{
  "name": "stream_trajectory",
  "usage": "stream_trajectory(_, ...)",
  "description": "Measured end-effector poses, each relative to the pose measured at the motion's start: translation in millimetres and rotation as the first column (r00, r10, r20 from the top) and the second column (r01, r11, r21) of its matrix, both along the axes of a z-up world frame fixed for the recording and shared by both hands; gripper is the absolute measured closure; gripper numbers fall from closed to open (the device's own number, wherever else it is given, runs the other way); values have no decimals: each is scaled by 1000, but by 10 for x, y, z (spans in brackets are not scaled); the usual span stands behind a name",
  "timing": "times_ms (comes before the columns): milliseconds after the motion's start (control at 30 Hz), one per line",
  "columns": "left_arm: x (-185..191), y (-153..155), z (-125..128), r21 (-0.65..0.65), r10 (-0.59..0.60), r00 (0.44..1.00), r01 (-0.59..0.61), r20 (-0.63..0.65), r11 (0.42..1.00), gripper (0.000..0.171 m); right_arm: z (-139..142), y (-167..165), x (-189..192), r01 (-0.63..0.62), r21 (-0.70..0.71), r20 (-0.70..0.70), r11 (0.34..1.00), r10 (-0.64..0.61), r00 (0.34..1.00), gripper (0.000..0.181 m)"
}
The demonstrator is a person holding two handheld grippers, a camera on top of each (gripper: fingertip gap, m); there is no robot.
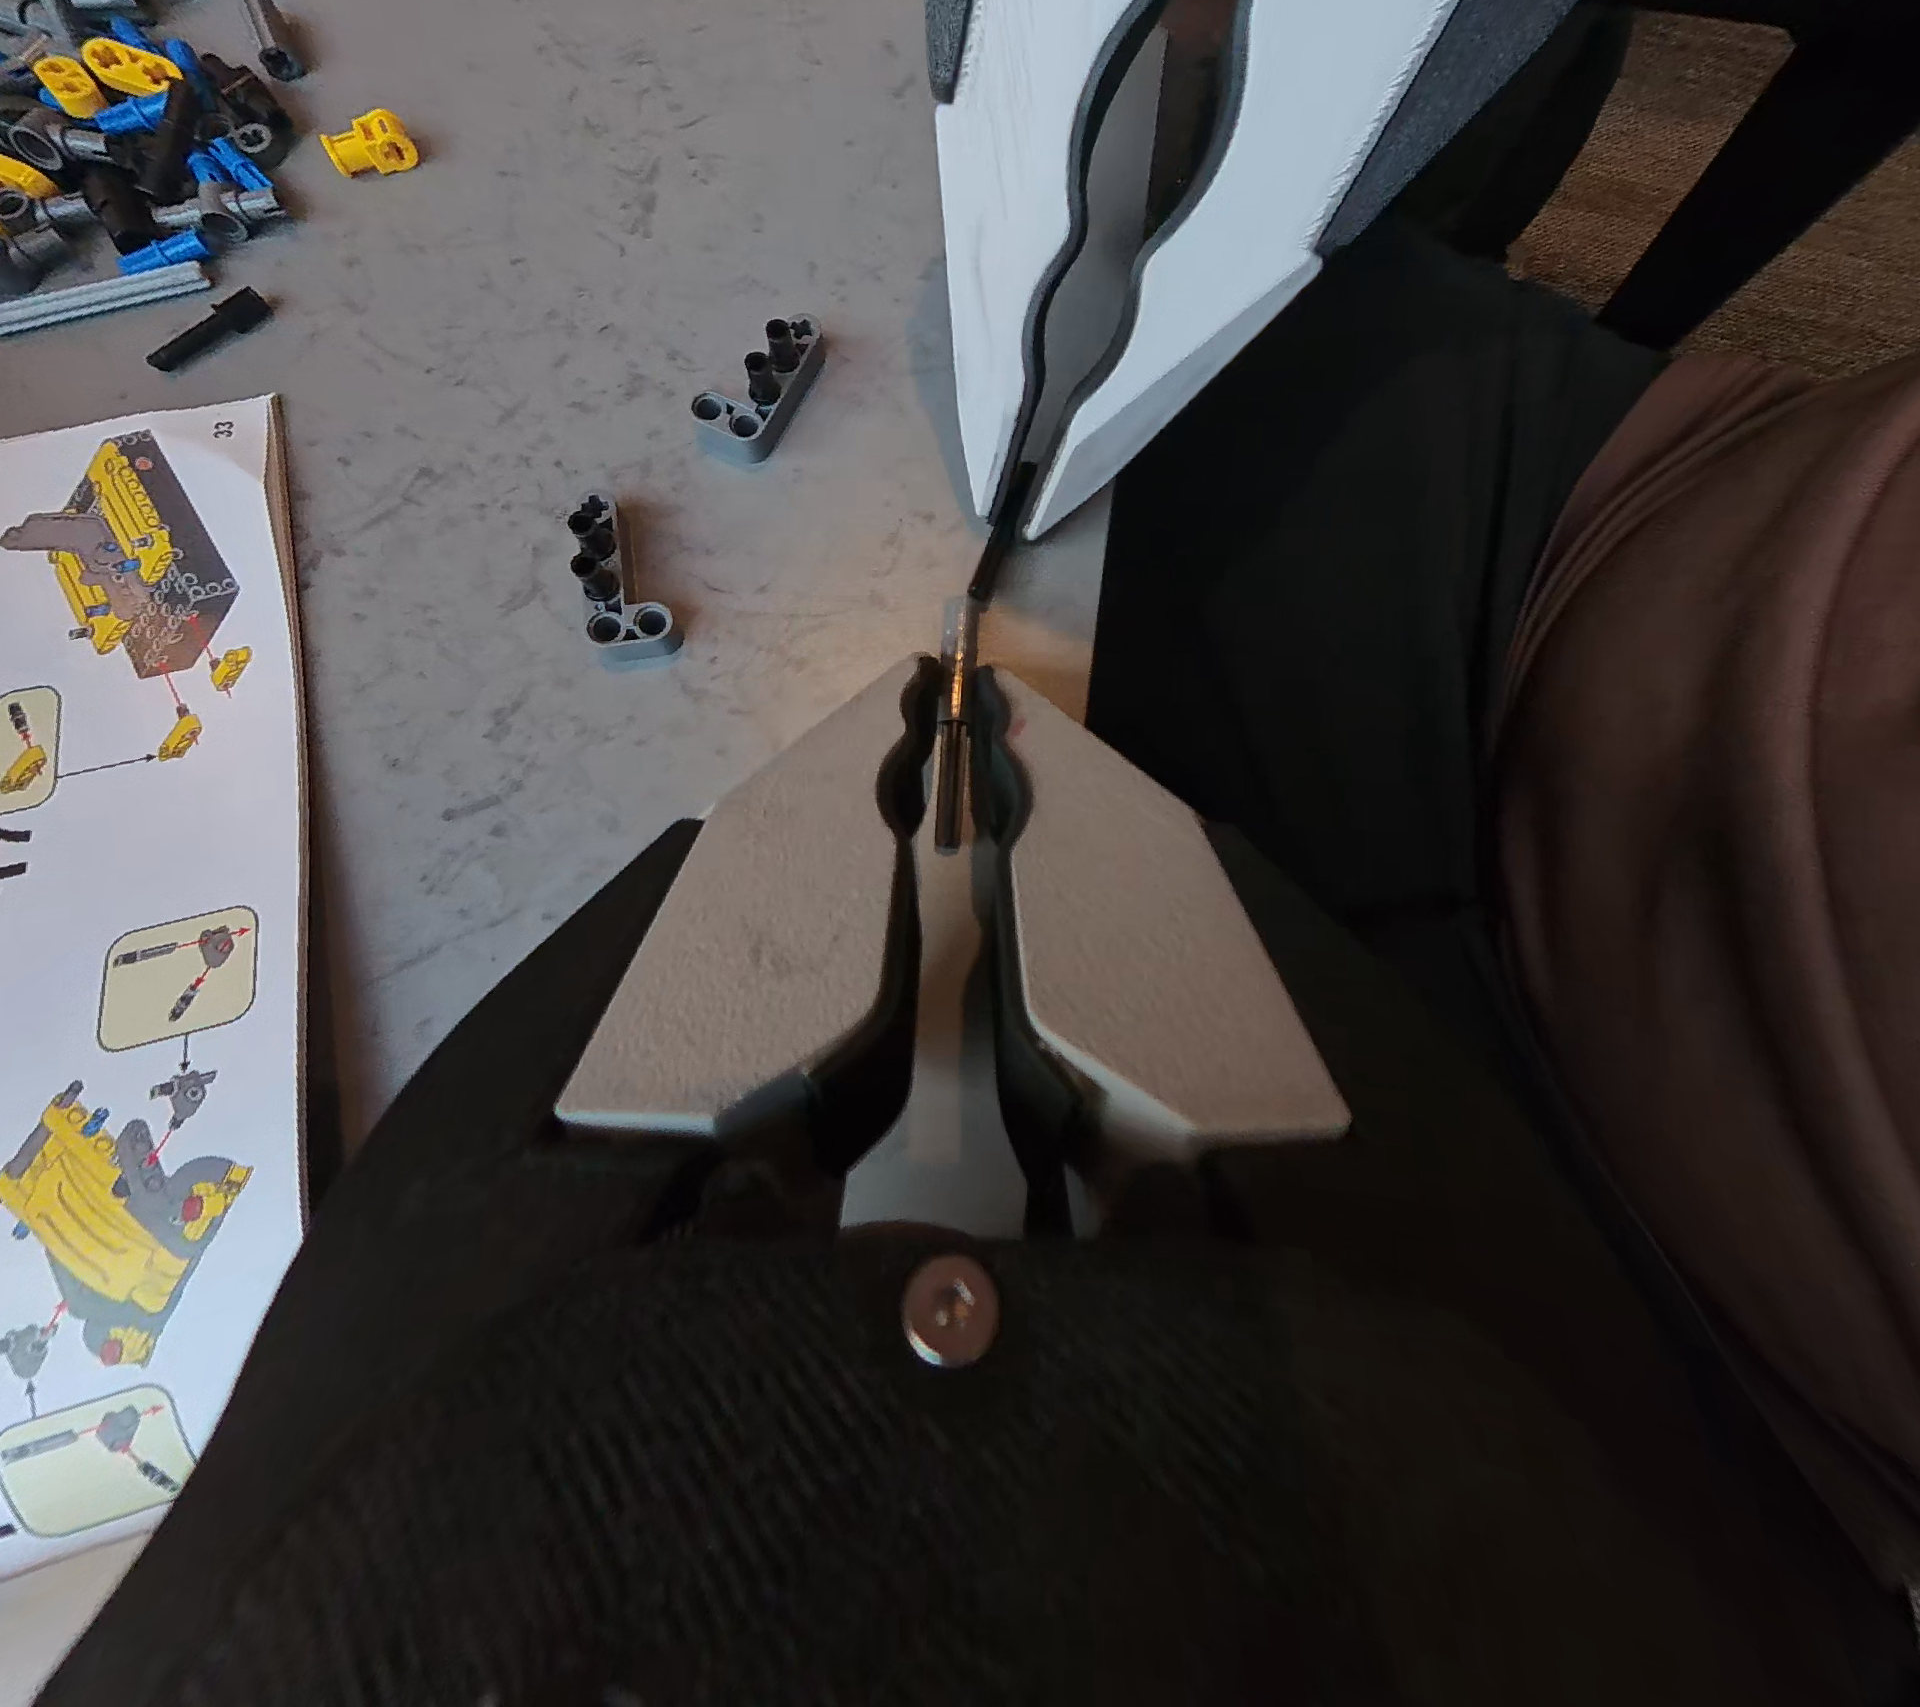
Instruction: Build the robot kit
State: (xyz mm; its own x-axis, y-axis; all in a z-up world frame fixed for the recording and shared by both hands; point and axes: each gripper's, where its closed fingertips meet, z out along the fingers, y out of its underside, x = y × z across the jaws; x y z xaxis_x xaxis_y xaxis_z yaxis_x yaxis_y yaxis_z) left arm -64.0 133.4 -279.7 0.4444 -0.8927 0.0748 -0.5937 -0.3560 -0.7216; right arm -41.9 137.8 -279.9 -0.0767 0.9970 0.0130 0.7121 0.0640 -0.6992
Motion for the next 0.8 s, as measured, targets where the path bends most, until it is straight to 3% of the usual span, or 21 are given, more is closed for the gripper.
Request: stream_trajectory(800, 12, -22, 10, -85, -10, 999, 14, 48, 996, 169, 9, 12, -38, -81, 124, -39, 989, 86, 995, 178)
